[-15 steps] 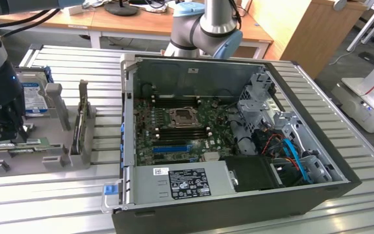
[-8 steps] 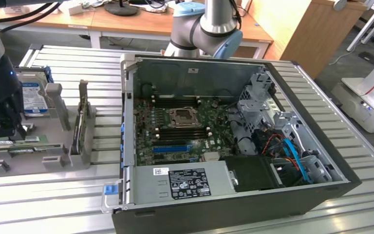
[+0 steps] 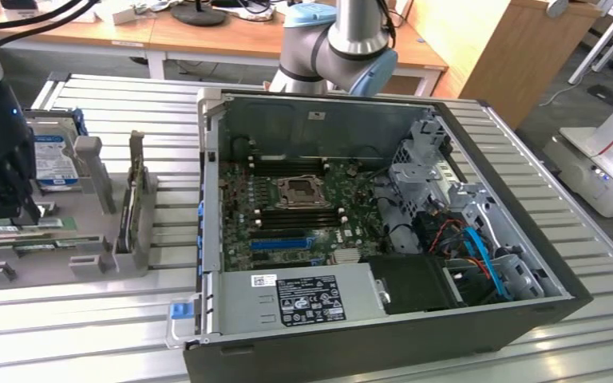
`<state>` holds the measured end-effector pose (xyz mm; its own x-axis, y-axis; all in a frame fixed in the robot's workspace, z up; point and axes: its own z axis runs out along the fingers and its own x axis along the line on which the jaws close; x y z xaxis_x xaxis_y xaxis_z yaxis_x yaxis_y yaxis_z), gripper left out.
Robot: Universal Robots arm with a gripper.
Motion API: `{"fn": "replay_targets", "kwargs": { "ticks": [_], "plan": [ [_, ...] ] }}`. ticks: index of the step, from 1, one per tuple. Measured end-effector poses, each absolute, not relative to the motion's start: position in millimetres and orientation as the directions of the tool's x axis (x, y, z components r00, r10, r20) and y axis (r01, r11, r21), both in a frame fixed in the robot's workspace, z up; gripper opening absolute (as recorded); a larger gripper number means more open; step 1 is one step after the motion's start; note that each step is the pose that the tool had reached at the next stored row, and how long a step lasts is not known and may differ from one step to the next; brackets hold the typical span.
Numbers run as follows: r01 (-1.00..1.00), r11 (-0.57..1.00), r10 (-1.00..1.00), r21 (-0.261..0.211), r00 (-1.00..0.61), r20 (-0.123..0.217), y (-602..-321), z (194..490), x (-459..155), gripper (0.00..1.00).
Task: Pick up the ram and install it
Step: 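Pick up the ram and move it above insertion slot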
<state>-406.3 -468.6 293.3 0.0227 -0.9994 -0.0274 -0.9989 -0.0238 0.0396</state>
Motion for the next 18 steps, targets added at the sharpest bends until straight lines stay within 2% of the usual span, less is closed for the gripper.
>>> {"fn": "replay_targets", "kwargs": {
  "ticks": [18],
  "plan": [
    [-0.999,-0.024,-0.999,0.04,0.023,-0.027,-469,312,-406,0.12]
  ]
}}
